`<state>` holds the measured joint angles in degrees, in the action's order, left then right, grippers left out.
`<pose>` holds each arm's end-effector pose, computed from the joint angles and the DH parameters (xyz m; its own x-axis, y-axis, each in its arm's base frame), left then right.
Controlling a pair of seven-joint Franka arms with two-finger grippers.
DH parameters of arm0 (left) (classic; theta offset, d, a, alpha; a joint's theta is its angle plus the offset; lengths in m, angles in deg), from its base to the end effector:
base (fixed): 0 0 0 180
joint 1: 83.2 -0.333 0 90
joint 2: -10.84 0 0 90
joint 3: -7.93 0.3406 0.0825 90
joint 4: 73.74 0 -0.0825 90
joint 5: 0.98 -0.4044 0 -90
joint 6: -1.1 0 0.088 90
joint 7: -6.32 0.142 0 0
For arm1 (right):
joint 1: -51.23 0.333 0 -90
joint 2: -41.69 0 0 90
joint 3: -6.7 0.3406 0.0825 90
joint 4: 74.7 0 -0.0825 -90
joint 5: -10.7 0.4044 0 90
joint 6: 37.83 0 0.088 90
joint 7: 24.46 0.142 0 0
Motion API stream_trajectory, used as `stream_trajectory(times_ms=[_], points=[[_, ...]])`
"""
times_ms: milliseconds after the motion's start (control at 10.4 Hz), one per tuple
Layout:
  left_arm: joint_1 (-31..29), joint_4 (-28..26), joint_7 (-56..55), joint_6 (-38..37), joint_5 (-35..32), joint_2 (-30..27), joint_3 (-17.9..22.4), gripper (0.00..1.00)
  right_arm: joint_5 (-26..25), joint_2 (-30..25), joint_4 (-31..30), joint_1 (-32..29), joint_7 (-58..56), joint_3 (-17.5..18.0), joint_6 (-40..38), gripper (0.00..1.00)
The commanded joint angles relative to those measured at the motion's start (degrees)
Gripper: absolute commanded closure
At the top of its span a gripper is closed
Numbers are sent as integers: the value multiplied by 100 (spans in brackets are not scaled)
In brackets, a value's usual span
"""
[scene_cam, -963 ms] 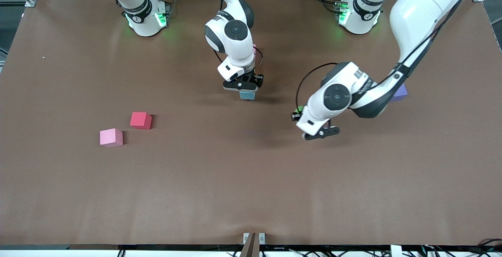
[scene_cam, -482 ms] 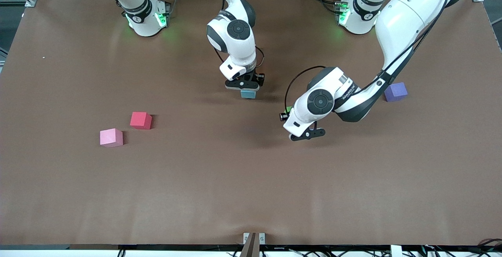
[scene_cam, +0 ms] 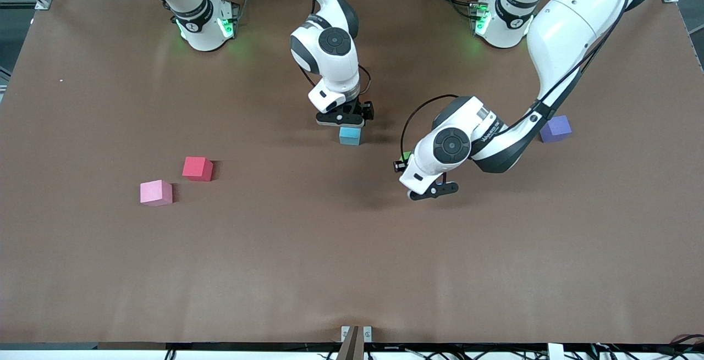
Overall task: Arrange blocks into number 1
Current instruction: 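Place cyan below green with the right gripper while the left gripper brings green, then place green below cyan with the left gripper while the right gripper withdraws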
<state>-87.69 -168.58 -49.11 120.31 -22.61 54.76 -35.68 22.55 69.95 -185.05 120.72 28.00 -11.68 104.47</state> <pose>0.5840 -0.3695 0.2185 0.9590 0.1829 -0.2165 0.1940 -0.9805 0.0309 0.4076 0.5230 0.2242 0.9879 -0.1404 0.0664 -0.1356 -0.9881 -0.0723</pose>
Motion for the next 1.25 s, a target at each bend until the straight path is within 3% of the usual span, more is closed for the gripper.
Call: stream_trajectory(times_ms=[0, 193, 385, 578, 674, 1156], points=[[412, 253, -142, 66, 168, 125, 177, 100, -164, -556, -284, -259, -42, -7, -70, 0], [1088, 657, -406, 67, 221, 283, 615, 100, -297, -1022, -539, -899, -384, 176, -227, 0], [1660, 1061, -678, 84, 239, 528, 924, 100, -488, -1374, -540, -1812, -578, 597, -613, 0], [2301, 1501, -880, 137, 239, 740, 1283, 100, -980, -1709, -540, -3189, -579, 1552, -851, 0], [2469, 1511, -968, 346, 247, 741, 1407, 100, -1122, -1815, -531, -3675, -614, 1862, -966, 0], [3261, 1503, -1110, 638, 239, 925, 1804, 100, -1316, -2403, -155, -5128, -2657, 2014, -1896, 0]])
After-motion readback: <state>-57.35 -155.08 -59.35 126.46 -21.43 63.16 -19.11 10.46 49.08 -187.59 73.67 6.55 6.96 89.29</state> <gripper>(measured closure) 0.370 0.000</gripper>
